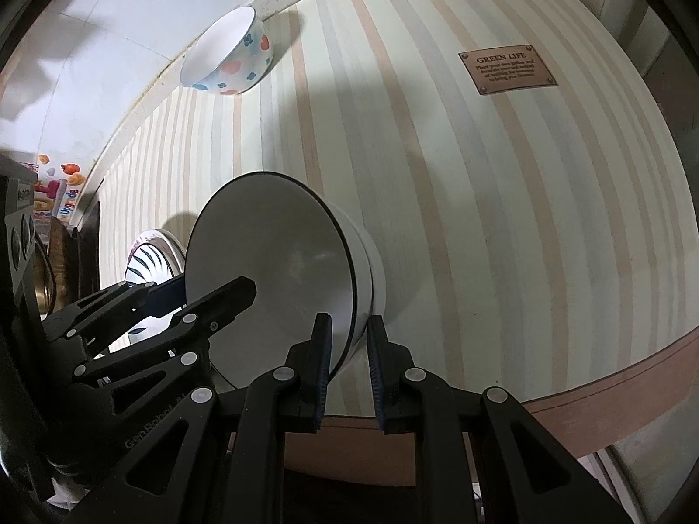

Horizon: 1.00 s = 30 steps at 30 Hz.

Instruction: Organize plates and bowls

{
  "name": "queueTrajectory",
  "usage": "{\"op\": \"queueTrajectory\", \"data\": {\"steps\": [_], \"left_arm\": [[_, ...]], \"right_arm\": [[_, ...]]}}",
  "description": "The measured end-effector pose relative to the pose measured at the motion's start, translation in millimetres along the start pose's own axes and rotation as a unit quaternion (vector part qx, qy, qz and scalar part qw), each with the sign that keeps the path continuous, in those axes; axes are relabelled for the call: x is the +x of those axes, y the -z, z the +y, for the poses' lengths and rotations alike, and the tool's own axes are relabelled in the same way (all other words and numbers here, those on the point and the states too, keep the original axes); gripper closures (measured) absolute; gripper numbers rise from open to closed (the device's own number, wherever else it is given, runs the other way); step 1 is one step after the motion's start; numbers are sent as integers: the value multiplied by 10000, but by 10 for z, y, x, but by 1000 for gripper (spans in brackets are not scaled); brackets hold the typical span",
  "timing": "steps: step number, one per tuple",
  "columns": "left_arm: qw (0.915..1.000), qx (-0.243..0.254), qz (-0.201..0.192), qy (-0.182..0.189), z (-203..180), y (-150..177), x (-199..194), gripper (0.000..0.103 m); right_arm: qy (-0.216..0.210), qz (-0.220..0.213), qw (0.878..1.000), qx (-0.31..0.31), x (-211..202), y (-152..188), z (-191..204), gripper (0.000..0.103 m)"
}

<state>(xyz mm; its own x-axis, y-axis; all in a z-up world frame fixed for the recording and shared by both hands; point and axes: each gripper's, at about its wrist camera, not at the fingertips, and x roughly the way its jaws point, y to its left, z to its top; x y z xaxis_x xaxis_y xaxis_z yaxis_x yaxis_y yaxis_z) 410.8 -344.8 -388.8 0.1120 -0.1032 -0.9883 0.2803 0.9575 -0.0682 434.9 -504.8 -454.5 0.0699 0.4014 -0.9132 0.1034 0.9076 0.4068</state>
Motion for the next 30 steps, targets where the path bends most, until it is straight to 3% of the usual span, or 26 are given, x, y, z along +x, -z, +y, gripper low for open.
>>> {"op": "queueTrajectory", "data": {"steps": [8,13,15,18,21,25,30], "left_arm": [[9998,-178,-14,115,126,-7,-114,74],[9967,-599,-461,299,451,-246,-530,73],[9932,-903,-657,325,683,-454,-634,72],[9868,-1412,-762,224,1066,-809,-602,72],[9794,-1868,-740,193,1431,-1177,-411,72],[9753,-2123,-516,319,1668,-1513,-76,72],[9727,-2236,-275,561,1783,-1750,280,72]], "right_arm": [[-64,186,9998,-3,5,-46,-2,82],[-234,-81,9997,-18,-344,-241,9,82],[-357,-281,9989,-102,-518,-441,65,78],[-543,-531,9969,-188,-630,-846,176,60],[-617,-682,9953,-292,-554,-1306,322,60],[-786,-624,9945,-299,-159,-1966,530,60],[-889,-170,9957,-179,435,-2463,655,60]]}}
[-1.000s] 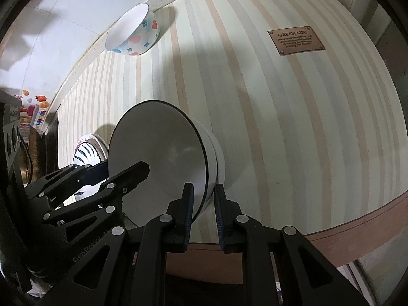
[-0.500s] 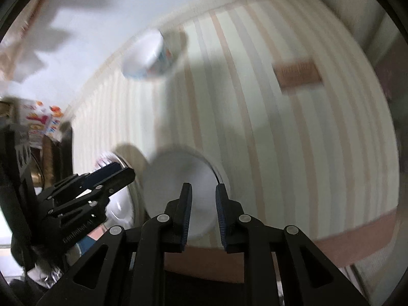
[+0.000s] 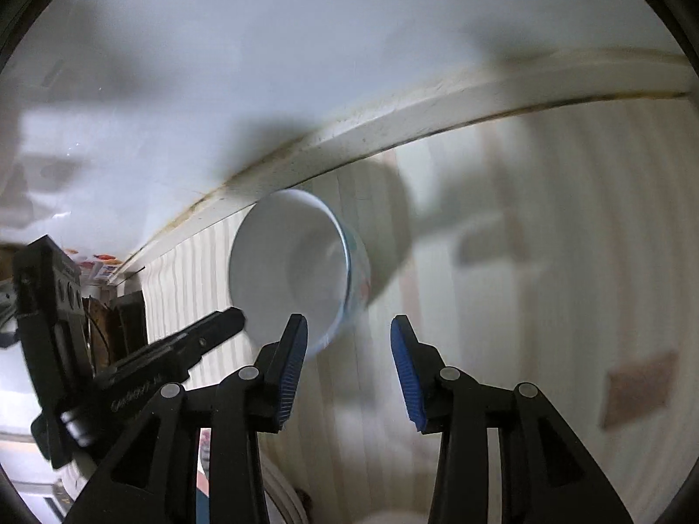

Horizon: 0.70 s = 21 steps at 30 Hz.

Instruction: Organize plates and bowls

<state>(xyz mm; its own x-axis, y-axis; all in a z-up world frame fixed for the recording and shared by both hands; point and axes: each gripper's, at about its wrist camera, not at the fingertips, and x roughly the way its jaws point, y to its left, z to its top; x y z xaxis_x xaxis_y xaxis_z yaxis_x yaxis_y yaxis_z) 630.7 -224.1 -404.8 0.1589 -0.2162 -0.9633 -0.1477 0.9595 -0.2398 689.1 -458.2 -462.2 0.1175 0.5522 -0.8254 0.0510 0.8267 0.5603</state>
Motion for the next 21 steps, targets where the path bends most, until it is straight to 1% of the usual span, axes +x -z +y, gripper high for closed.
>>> {"op": "queueTrajectory", "data": {"steps": [3,4,5,6,7,13,16,20,21], "left_arm": [[9999,66,97,5,-38,-84,161,72],[9999,66,76,-10,-44,-94,186,72],[10000,71,54,-24,-55,-97,188,73],[10000,71,21,-42,-61,-95,187,73],[10000,62,-28,-39,-61,-88,178,73],[9998,126,-121,-105,-133,-48,190,73],[9996,157,-171,-152,-144,12,169,73],[9989,277,-266,-261,-145,55,64,73],[9986,310,-314,-290,-159,76,20,73]], "right_arm": [[-91,180,9997,99,257,-160,-27,60],[-65,193,9997,112,312,-190,-37,63],[-38,195,9998,99,361,-212,-39,67],[-12,213,9997,78,402,-232,-40,77],[14,230,9997,45,430,-241,-35,82],[203,193,9994,-226,472,-241,66,84],[252,179,9991,-302,462,-242,49,84],[301,195,9986,-399,488,-213,99,84],[310,195,9984,-427,555,-200,190,84]]}}
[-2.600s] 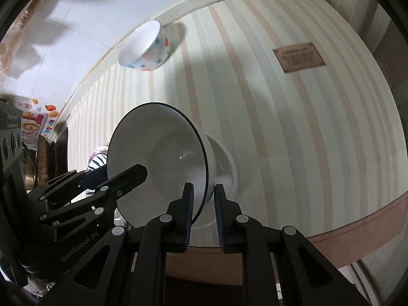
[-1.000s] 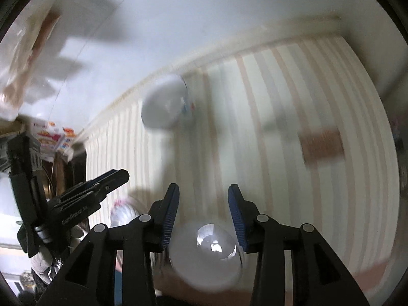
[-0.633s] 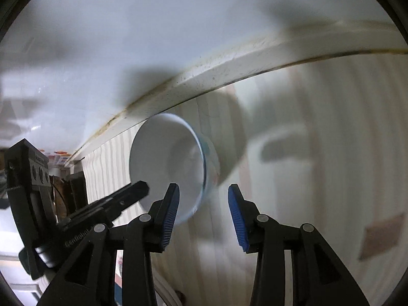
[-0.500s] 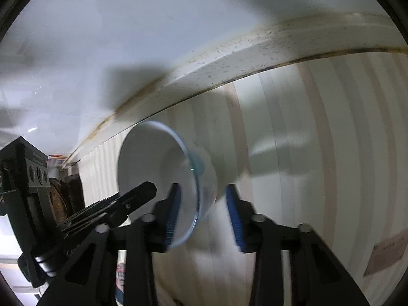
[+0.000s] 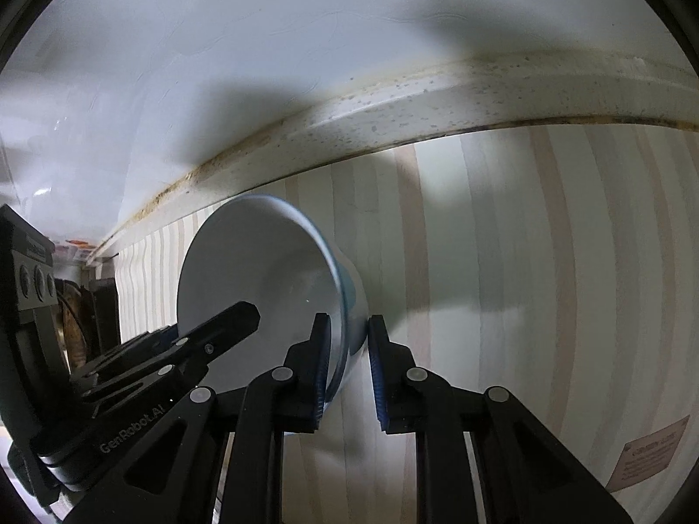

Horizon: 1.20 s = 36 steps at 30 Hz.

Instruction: Organize plates and bowls

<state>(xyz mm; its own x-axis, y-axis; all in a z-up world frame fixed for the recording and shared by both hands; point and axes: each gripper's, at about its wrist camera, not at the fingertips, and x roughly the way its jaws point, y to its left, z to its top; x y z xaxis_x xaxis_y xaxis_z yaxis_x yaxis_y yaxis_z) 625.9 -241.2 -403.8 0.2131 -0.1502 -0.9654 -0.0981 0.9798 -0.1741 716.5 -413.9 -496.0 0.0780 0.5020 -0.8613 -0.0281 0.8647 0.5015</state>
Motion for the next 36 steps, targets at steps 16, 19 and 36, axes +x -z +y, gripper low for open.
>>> {"op": "queueTrajectory", "data": {"steps": [16,19,36], "left_arm": [[9979,480,-404,146,-188,494,-826,73],[9970,603,-422,226,-231,680,-990,73],[9905,1297,-194,423,-695,1746,-1185,73]], "right_arm": [[34,-366,9991,-211,-624,549,342,84],[65,-469,9987,-195,-849,766,352,84],[225,-548,9982,81,-1671,2303,-49,84]]}}
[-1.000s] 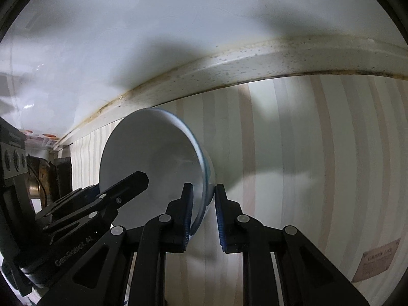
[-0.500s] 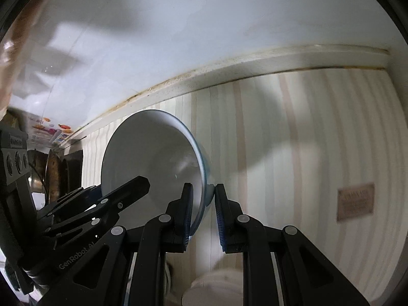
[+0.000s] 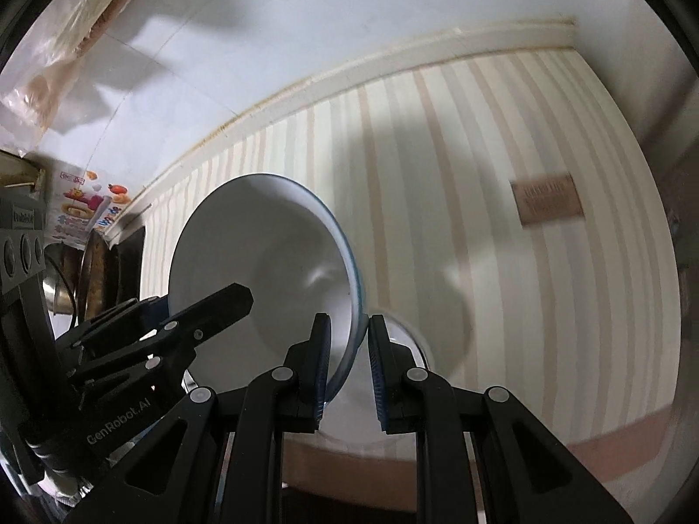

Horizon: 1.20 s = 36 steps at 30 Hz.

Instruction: Organize plates and bowls

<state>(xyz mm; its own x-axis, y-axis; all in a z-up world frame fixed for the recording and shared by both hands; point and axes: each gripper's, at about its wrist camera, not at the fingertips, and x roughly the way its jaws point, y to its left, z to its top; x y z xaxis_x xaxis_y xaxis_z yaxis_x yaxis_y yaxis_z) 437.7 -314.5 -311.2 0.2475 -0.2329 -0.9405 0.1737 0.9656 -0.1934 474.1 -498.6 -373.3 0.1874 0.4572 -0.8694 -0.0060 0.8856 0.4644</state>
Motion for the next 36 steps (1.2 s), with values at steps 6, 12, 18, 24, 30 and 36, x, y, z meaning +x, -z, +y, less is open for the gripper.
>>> {"op": "queueTrajectory", "data": {"steps": [6,12,18,24,30,36], "left_arm": [[9997,71,236,-74,-99,202,191,73],[9990,97,402,-196,-132,342,312,73],[9981,126,536,-290,-129,394,441,73],[9979,93,555,-320,-100,395,494,73],[9978,139,549,-335,-84,398,487,73],[9978,100,558,-344,-63,418,483,73]], "right_arm": [[36,195,9997,134,115,303,-205,84],[21,381,9991,206,296,422,-302,84],[53,481,9986,213,408,468,-346,84],[126,528,9984,168,476,459,-353,84],[168,543,9983,126,473,427,-299,84],[305,559,9979,89,463,422,-261,83]]}}
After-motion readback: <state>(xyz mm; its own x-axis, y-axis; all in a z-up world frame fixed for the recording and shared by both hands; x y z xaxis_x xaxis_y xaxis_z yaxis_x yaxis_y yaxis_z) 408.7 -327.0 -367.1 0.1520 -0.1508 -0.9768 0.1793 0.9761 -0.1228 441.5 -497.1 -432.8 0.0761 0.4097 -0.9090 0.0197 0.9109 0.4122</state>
